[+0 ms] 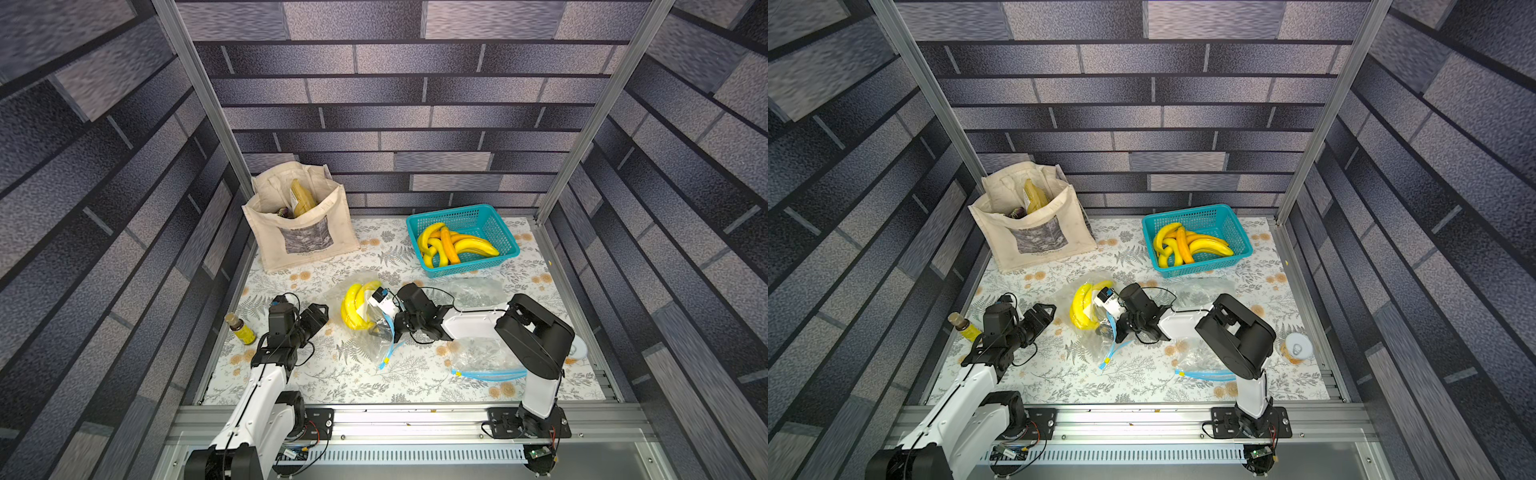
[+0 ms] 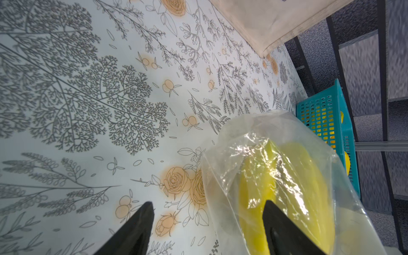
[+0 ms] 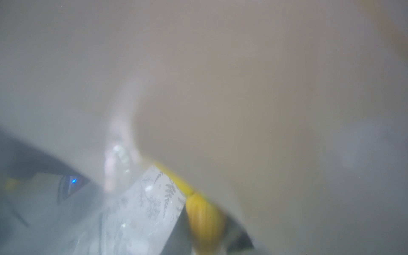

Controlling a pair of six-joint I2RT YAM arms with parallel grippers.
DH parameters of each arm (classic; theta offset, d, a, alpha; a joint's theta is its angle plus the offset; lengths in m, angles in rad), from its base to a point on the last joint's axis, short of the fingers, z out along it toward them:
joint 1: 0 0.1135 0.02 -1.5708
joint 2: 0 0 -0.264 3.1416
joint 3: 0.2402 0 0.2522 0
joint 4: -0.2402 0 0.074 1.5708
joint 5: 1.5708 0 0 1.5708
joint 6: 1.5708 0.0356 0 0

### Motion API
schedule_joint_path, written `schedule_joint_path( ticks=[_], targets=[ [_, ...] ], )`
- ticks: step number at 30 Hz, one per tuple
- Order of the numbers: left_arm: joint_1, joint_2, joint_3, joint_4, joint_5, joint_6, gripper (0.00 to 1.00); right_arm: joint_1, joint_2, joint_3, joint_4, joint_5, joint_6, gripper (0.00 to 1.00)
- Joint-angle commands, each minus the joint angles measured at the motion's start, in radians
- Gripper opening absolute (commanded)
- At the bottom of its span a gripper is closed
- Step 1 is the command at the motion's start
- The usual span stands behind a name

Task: Open the zip-top bag and take out the banana
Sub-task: Pick up the banana from the zipper food storage bag.

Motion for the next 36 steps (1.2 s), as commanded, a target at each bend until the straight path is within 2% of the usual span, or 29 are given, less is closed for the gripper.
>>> schedule_joint_path(
  ticks=[1, 4, 7, 10, 14, 18, 20, 22, 27, 32, 36],
  targets=[
    [-0.012, 0.096, -0.025, 0.149, 0.019, -0.046, 0.81, -0.004, -0.008, -0.003, 0.041, -0.035, 0.022, 0.07],
    [-0.011, 0.187, -0.035, 0.274, 0.026, -0.089, 0.80, -0.004, -0.017, -0.007, 0.035, -0.042, 0.023, 0.07],
    [-0.014, 0.212, -0.040, 0.357, 0.015, -0.131, 0.80, -0.004, -0.017, -0.016, 0.040, -0.042, 0.023, 0.07],
    [-0.028, 0.203, -0.034, 0.374, -0.010, -0.143, 0.80, -0.005, -0.007, -0.016, 0.054, -0.044, 0.035, 0.07],
    [-0.037, 0.194, -0.045, 0.413, -0.025, -0.175, 0.74, -0.004, 0.006, -0.013, 0.089, -0.055, 0.057, 0.07],
    [-0.062, 0.244, -0.033, 0.441, -0.028, -0.178, 0.71, -0.003, 0.010, -0.003, 0.108, -0.064, 0.069, 0.07],
    [-0.069, 0.282, -0.036, 0.488, -0.026, -0.194, 0.61, -0.004, 0.007, -0.002, 0.108, -0.064, 0.070, 0.07],
    [-0.073, 0.318, -0.039, 0.539, -0.025, -0.209, 0.40, -0.004, 0.006, 0.000, 0.093, -0.069, 0.066, 0.07],
    [-0.085, 0.380, -0.005, 0.603, -0.008, -0.194, 0.01, -0.003, 0.008, 0.000, 0.065, -0.085, 0.066, 0.06],
    [-0.102, 0.408, 0.055, 0.492, -0.048, -0.081, 0.00, -0.004, -0.018, 0.003, 0.014, -0.100, 0.064, 0.05],
    [-0.098, 0.378, 0.088, 0.371, -0.154, -0.002, 0.00, -0.004, -0.064, 0.024, -0.144, -0.140, 0.009, 0.05]
  ],
)
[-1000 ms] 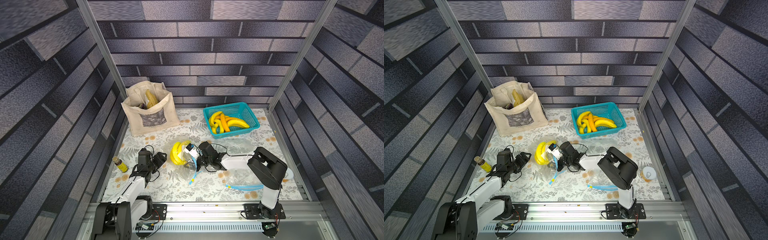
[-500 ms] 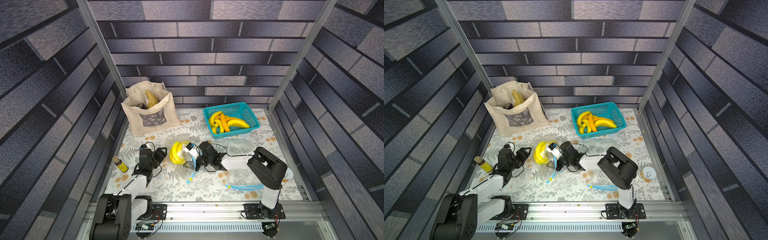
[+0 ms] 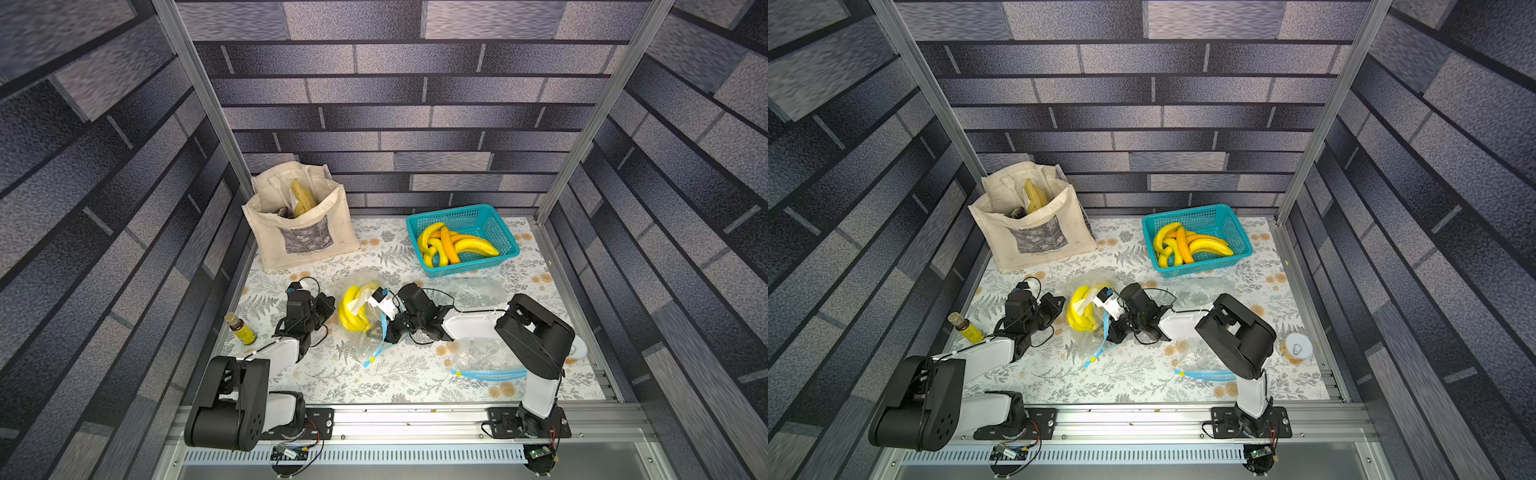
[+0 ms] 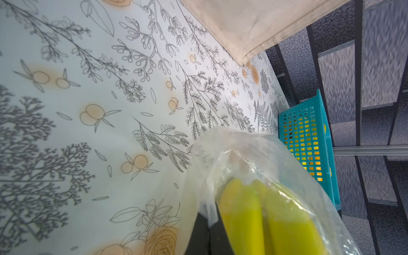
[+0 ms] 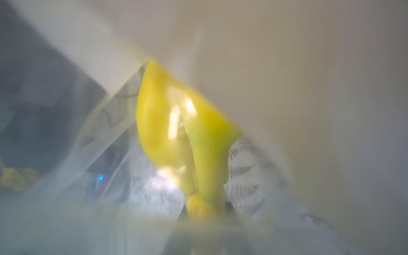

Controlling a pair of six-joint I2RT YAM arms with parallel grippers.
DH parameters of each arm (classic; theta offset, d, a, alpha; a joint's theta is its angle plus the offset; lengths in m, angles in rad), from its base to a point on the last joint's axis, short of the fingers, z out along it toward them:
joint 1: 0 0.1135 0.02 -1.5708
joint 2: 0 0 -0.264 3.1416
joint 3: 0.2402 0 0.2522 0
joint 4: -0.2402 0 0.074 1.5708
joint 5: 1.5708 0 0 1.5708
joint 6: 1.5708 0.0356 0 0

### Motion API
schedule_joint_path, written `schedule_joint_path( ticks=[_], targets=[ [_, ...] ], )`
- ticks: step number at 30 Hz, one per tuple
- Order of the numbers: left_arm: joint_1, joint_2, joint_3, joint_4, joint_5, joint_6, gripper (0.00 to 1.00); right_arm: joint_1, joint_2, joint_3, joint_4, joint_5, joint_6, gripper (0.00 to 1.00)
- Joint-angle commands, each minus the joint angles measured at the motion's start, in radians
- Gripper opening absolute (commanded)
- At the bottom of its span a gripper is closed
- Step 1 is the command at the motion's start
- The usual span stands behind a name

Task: Open the zip-top bag and take out the banana
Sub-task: Pick up the banana from the zipper food storage bag.

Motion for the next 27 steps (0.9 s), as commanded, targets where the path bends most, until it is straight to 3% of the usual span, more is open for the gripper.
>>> schedule_joint_path(
  ticks=[1, 8, 13, 19, 24, 27],
  targets=[
    [0.001, -0.033, 0.056, -0.142, -0.115, 0.118, 0.00, -0.004, -0.067, 0.036, -0.192, -0.062, -0.063, 0.05],
    [0.000, -0.038, 0.164, -0.337, -0.335, 0.242, 0.00, -0.004, -0.264, 0.036, -0.552, -0.045, -0.180, 0.04],
    [0.000, 0.022, 0.207, -0.347, -0.419, 0.242, 0.00, -0.005, -0.404, 0.006, -0.660, -0.089, -0.161, 0.04],
    [0.001, 0.085, 0.268, -0.371, -0.508, 0.203, 0.00, -0.005, -0.501, -0.028, -0.963, -0.083, -0.186, 0.04],
    [-0.011, 0.104, 0.287, -0.380, -0.585, 0.173, 0.00, -0.017, -0.811, -0.092, -1.017, 0.020, -0.086, 0.03],
    [-0.012, 0.116, 0.293, -0.378, -0.594, 0.167, 0.00, -0.033, -1.011, -0.038, -1.064, 0.175, -0.064, 0.04]
  ],
)
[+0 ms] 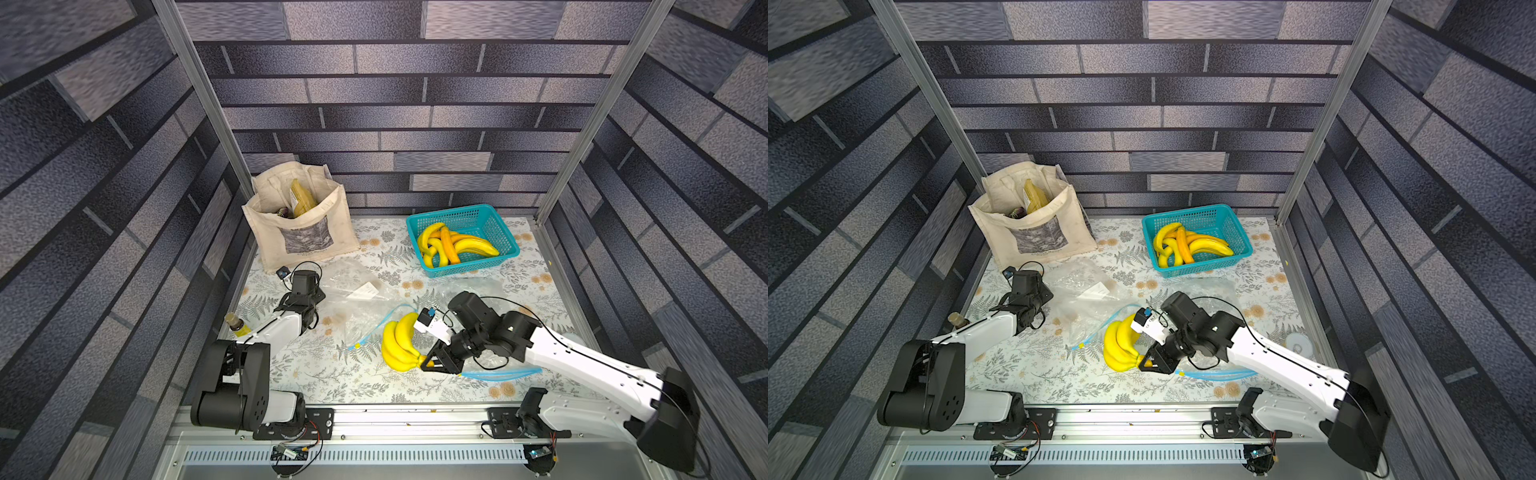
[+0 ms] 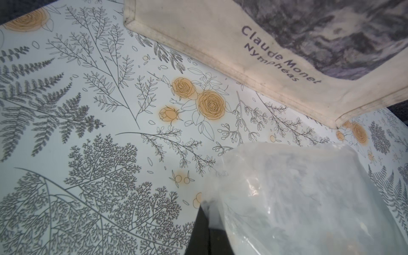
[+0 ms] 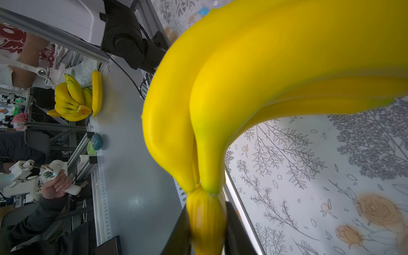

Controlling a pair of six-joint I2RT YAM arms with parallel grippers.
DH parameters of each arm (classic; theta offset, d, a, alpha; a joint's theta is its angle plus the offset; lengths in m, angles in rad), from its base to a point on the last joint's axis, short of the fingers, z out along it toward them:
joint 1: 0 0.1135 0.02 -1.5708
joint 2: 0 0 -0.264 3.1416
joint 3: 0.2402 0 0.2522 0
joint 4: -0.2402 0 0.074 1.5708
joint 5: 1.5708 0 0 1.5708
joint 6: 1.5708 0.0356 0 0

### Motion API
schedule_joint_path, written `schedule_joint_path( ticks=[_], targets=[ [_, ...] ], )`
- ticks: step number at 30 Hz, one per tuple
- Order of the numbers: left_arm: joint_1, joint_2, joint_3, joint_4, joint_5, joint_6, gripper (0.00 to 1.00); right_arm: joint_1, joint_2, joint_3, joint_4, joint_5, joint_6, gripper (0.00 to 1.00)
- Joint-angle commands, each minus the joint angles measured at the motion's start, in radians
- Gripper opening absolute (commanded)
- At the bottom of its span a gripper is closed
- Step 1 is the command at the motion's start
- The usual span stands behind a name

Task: Open the zip-top bag and take out the banana
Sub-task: Pick up the banana from the zipper food storage bag, then place the banana in the basket, then reset both arms

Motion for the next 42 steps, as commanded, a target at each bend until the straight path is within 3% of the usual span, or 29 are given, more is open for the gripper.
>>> schedule_joint_path(
  ticks=[1, 4, 9, 11, 13, 16, 19, 23, 24, 26, 29, 31, 32, 35, 37, 40, 42],
  targets=[
    [-0.003, 0.023, 0.031, -0.020, -0.074, -0.026, 0.00, -0.027, -0.193, 0.086, -0.082, 0.214, 0.030, 0.04],
    [-0.019, 0.045, 0.046, -0.017, -0.069, -0.041, 0.00, -0.091, -0.208, 0.136, -0.065, 0.305, -0.011, 0.04],
    [-0.081, 0.052, 0.058, -0.018, -0.086, -0.054, 0.03, -0.223, -0.034, 0.187, 0.043, 0.479, -0.143, 0.02],
    [-0.112, 0.044, 0.056, -0.017, -0.092, -0.055, 0.20, -0.342, 0.077, 0.198, 0.164, 0.428, -0.160, 0.02],
    [-0.141, 0.037, 0.055, -0.028, -0.102, -0.047, 0.31, -0.422, 0.198, 0.216, 0.287, 0.440, -0.176, 0.01],
    [-0.176, 0.018, 0.047, -0.048, -0.116, -0.040, 0.60, -0.502, 0.388, 0.273, 0.477, 0.467, -0.191, 0.00],
    [-0.202, -0.024, 0.025, -0.072, -0.133, -0.036, 1.00, -0.528, 0.549, 0.346, 0.572, 0.443, -0.197, 0.00],
    [-0.247, -0.126, -0.018, -0.141, -0.175, -0.025, 1.00, -0.533, 0.718, 0.465, 0.539, 0.444, -0.226, 0.03],
    [-0.266, -0.161, -0.030, -0.161, -0.198, -0.015, 1.00, -0.535, 0.749, 0.489, 0.518, 0.453, -0.225, 0.14],
    [-0.332, -0.263, -0.065, -0.204, -0.269, 0.032, 1.00, -0.540, 0.775, 0.496, 0.495, 0.463, -0.218, 0.47],
    [-0.431, -0.449, -0.143, -0.200, -0.350, 0.165, 1.00, -0.540, 0.662, 0.360, 0.600, 0.501, -0.203, 0.69],
    [-0.478, -0.577, -0.209, -0.159, -0.426, 0.299, 1.00, -0.540, 0.549, 0.242, 0.670, 0.559, -0.212, 0.78],
    [-0.476, -0.644, -0.237, -0.164, -0.484, 0.278, 1.00, -0.540, 0.483, 0.149, 0.696, 0.616, -0.228, 0.81],
    [-0.368, -0.810, -0.314, -0.070, -0.362, 0.407, 1.00, -0.549, 0.343, -0.075, 0.830, 0.783, -0.324, 0.86],
    [-0.301, -0.852, -0.318, -0.063, -0.358, 0.489, 1.00, -0.584, 0.296, -0.226, 0.981, 0.826, -0.337, 0.87],
    [-0.133, -0.800, -0.354, 0.005, -0.309, 0.586, 1.00, -0.627, 0.332, -0.380, 1.203, 0.860, -0.299, 0.87],
    [-0.003, -0.706, -0.404, 0.150, -0.150, 0.545, 1.00, -0.631, 0.412, -0.438, 1.386, 0.888, -0.302, 0.86]
  ],
)
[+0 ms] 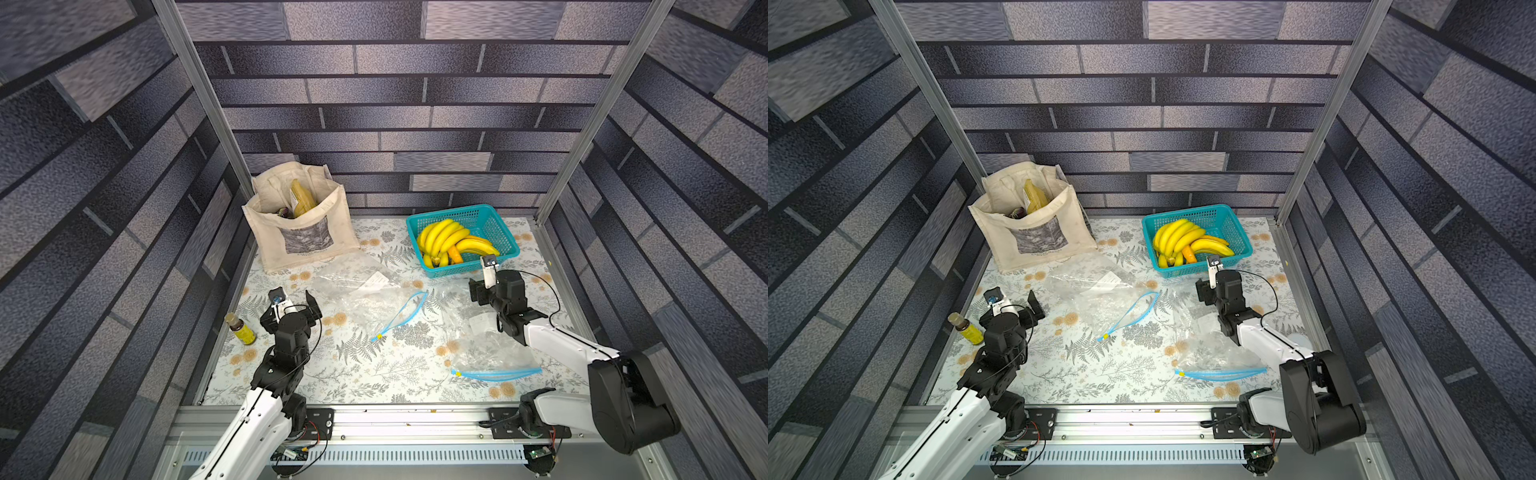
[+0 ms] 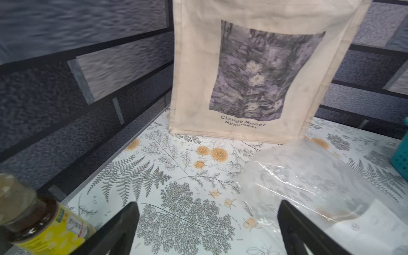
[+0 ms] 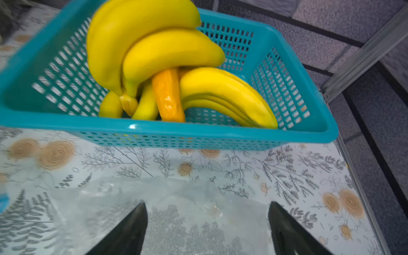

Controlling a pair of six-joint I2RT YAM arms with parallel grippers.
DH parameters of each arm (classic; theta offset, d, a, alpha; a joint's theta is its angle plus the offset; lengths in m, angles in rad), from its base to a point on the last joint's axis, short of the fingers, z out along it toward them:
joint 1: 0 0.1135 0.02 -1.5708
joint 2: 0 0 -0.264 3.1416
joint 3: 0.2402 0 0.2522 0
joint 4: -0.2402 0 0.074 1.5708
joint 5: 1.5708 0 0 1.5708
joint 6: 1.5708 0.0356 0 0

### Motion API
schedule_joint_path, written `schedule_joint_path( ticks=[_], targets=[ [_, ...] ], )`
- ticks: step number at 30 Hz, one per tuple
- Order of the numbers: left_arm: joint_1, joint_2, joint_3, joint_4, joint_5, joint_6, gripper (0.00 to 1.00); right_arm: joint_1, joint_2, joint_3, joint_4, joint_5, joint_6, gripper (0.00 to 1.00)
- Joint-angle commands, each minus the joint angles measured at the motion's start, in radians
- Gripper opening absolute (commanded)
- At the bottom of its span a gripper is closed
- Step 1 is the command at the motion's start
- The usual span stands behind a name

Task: Open the zip-top bag and take out the banana
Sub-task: Reset both arms

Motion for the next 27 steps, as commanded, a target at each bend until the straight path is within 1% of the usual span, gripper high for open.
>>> schedule_joint_path(
  ticks=[1, 2, 3, 4, 5, 6, 7, 8, 9, 10, 11, 12, 13, 14, 15, 16, 18, 19, 20, 21, 22, 24, 26, 27],
  targets=[
    [0.167, 0.148, -0.096, 0.261, 0.227, 0.085, 1.00, -0.013, 0.075, -0.061, 0.309, 0.078, -0.018, 0.86],
    [0.198, 0.218, -0.112, 0.357, 0.251, 0.093, 1.00, -0.036, 0.096, -0.058, 0.334, 0.087, 0.009, 0.86],
    [0.216, 0.288, -0.112, 0.426, 0.256, 0.102, 1.00, -0.070, 0.126, -0.050, 0.349, 0.062, 0.043, 0.85],
    [0.245, 0.367, -0.095, 0.478, 0.282, 0.103, 1.00, -0.100, 0.136, -0.052, 0.349, 0.063, 0.085, 0.85],
    [0.262, 0.437, -0.047, 0.462, 0.332, 0.101, 1.00, -0.145, 0.135, -0.077, 0.392, 0.002, 0.126, 0.84],
    [0.266, 0.503, -0.008, 0.463, 0.373, 0.115, 1.00, -0.178, 0.173, -0.127, 0.514, -0.034, 0.150, 0.84],
    [0.261, 0.578, 0.040, 0.472, 0.399, 0.133, 1.00, -0.189, 0.226, -0.172, 0.682, -0.042, 0.159, 0.85],
    [0.256, 0.645, 0.071, 0.499, 0.422, 0.145, 1.00, -0.189, 0.204, -0.181, 0.640, -0.067, 0.150, 0.86],
    [0.255, 0.692, 0.076, 0.575, 0.436, 0.157, 1.00, -0.189, 0.178, -0.165, 0.578, -0.080, 0.143, 0.86],
    [0.256, 0.744, 0.072, 0.672, 0.453, 0.153, 1.00, -0.189, 0.194, -0.149, 0.574, -0.084, 0.143, 0.86],
    [0.271, 0.794, 0.075, 0.727, 0.494, 0.135, 1.00, -0.189, 0.202, -0.142, 0.572, -0.084, 0.145, 0.86],
    [0.273, 0.859, 0.089, 0.754, 0.508, 0.139, 1.00, -0.189, 0.184, -0.138, 0.534, -0.080, 0.144, 0.86],
    [0.271, 0.938, 0.088, 0.819, 0.522, 0.147, 1.00, -0.189, 0.192, -0.139, 0.550, -0.088, 0.141, 0.86],
    [0.266, 0.998, 0.083, 0.936, 0.536, 0.162, 1.00, -0.189, 0.196, -0.134, 0.552, -0.094, 0.139, 0.98],
    [0.259, 0.973, 0.104, 0.861, 0.545, 0.175, 1.00, -0.189, 0.190, -0.123, 0.512, -0.092, 0.136, 1.00],
    [0.252, 0.932, 0.149, 0.694, 0.515, 0.167, 1.00, -0.189, 0.190, -0.103, 0.478, -0.082, 0.142, 1.00],
    [0.241, 0.979, 0.164, 0.747, 0.454, 0.164, 1.00, -0.191, 0.188, -0.108, 0.485, -0.082, 0.141, 1.00],
    [0.241, 0.952, 0.176, 0.674, 0.447, 0.155, 1.00, -0.191, 0.191, -0.103, 0.481, -0.084, 0.143, 1.00],
    [0.240, 0.958, 0.174, 0.687, 0.442, 0.155, 1.00, -0.191, 0.193, -0.107, 0.488, -0.081, 0.142, 1.00],
    [0.233, 0.972, 0.161, 0.740, 0.431, 0.163, 1.00, -0.191, 0.188, -0.109, 0.486, -0.077, 0.142, 1.00],
    [0.228, 0.957, 0.169, 0.696, 0.416, 0.161, 1.00, -0.191, 0.191, -0.106, 0.487, -0.067, 0.149, 1.00],
    [0.226, 0.967, 0.165, 0.723, 0.418, 0.166, 1.00, -0.191, 0.190, -0.107, 0.485, -0.065, 0.148, 1.00],
    [0.239, 0.958, 0.176, 0.685, 0.448, 0.158, 1.00, -0.190, 0.191, -0.109, 0.492, -0.069, 0.146, 1.00],
    [0.246, 0.960, 0.174, 0.696, 0.462, 0.156, 1.00, -0.188, 0.190, -0.110, 0.493, -0.064, 0.143, 1.00]
  ],
)
